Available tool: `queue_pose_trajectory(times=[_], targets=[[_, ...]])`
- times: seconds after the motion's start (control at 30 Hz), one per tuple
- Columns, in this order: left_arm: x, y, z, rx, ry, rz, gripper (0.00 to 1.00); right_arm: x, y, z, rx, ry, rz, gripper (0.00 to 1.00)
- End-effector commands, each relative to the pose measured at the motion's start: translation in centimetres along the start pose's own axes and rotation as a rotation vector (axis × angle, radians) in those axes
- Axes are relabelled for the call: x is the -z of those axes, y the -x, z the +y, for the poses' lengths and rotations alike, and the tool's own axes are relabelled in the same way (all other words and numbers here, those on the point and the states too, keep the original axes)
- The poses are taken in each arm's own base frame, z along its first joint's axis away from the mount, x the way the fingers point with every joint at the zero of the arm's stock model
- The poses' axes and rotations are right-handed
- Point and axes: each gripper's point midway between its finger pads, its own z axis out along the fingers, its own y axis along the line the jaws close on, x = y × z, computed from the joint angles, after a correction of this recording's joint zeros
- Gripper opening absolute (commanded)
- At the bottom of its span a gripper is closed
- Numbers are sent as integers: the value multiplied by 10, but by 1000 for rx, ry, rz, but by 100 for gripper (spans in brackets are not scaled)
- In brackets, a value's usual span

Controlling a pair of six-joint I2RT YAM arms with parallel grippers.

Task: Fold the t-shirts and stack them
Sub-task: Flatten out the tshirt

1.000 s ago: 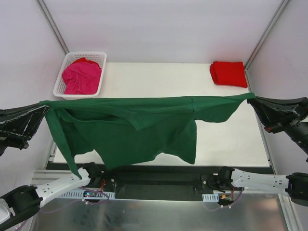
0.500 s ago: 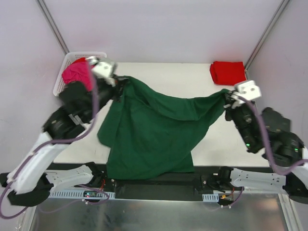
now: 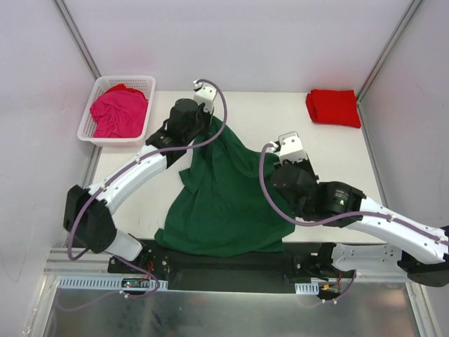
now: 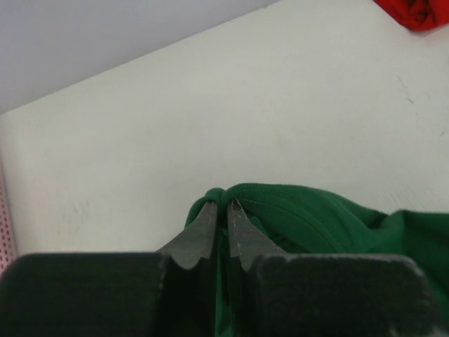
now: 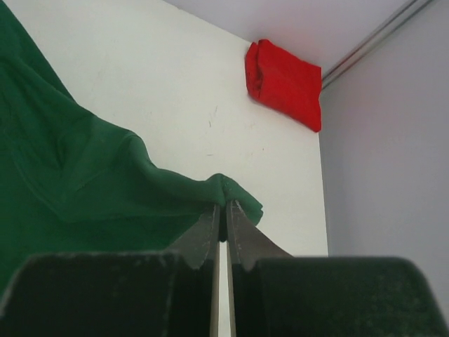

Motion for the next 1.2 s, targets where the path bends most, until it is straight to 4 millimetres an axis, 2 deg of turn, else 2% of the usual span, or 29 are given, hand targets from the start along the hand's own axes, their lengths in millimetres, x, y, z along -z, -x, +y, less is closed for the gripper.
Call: queue_pose_trajectory(times=[0.0, 0.03, 0.07, 0.1, 0.13, 0.17, 0.2, 0.23, 0.27, 0.33, 0.4, 0.5, 0.53, 0.6, 0.63, 0.7, 0.73, 0.77, 0.8, 1.03, 1.17], targets=[[-33, 58, 2, 31, -36, -158, 0, 5, -14, -7, -116, -61, 32, 1], [-37, 69, 2, 38, -41, -176, 0, 5, -18, -8, -97, -70, 41, 1], [-52, 60, -2, 38, -57, -151, 0, 6, -19, -10, -98, -83, 41, 1], [-58, 62, -2, 41, -64, -150, 0, 7, -20, -10, -122, -90, 41, 1], [-61, 74, -3, 41, -68, -173, 0, 7, -20, -10, -123, -98, 44, 1], [-74, 67, -5, 38, -71, -154, 0, 8, -24, -15, -107, -112, 53, 1], [-79, 68, -6, 35, -74, -148, 0, 9, -26, -14, -128, -112, 55, 1], [-81, 81, -7, 36, -81, -169, 0, 10, -30, -18, -115, -121, 66, 1], [-90, 75, -10, 37, -90, -150, 0, 11, -33, -18, -114, -125, 72, 1], [-94, 82, -17, 42, -127, -154, 0, 14, -40, -23, -134, -143, 88, 1], [-103, 75, -24, 52, -160, -134, 0, 16, -43, -25, -142, -149, 92, 2], [-115, 69, -42, 101, -246, -111, 0, 24, -45, -38, -110, -174, 90, 2], [-122, 60, -48, 112, -266, -91, 0, 25, -42, -38, -141, -171, 84, 1], [-126, 61, -60, 148, -320, -83, 0, 28, -41, -33, -125, -144, 86, 1], [-135, 49, -67, 162, -341, -57, 0, 29, -41, -31, -123, -132, 88, 1], [-137, 49, -85, 197, -417, -45, 0, 33, -40, -22, -122, -92, 90, 1], [-144, 38, -92, 206, -441, -17, 0, 34, -40, -18, -116, -78, 91, 2], [-145, 39, -98, 217, -462, -15, 0, 36, -39, -11, -102, -55, 89, 1], [-146, 30, -110, 220, -498, 8, 0, 37, -39, -7, -89, -44, 90, 2], [-145, 7, -152, 253, -631, 78, 0, 57, -30, 31, -13, 102, 83, 2], [-140, 0, -172, 259, -689, 104, 0, 68, -35, 49, -7, 177, 112, 1]])
